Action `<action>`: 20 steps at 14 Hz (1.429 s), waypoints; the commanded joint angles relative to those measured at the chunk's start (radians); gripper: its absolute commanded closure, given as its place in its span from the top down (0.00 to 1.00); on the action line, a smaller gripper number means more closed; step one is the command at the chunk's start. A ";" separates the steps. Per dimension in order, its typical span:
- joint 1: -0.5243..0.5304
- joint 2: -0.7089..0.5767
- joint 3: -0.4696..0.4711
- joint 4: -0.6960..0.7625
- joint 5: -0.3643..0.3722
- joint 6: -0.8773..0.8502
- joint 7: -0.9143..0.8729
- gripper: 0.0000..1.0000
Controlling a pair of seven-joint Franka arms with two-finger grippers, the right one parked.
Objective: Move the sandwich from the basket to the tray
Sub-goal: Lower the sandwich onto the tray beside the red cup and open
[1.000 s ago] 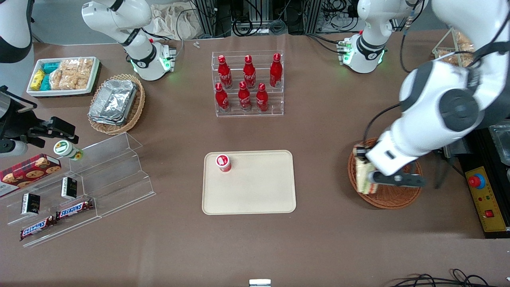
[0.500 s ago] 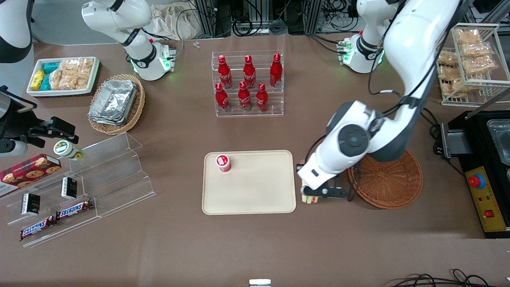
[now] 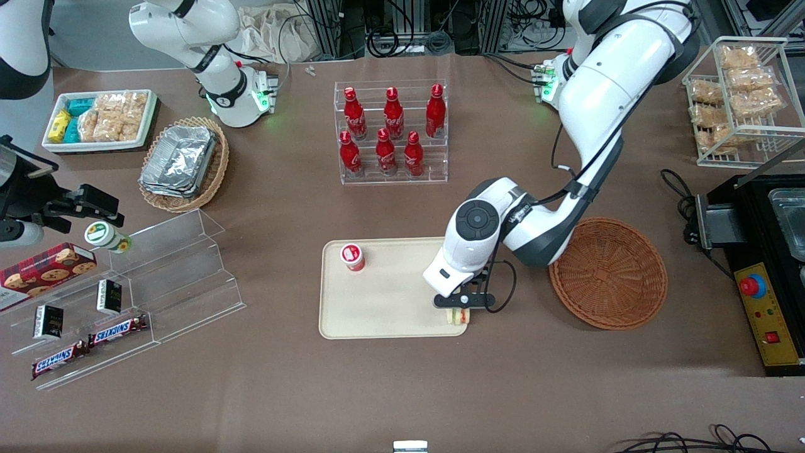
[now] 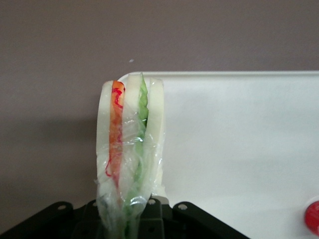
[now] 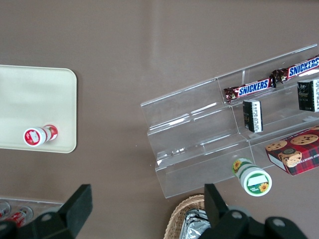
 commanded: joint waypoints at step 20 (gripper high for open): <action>-0.089 0.078 0.002 -0.007 0.011 -0.047 -0.031 1.00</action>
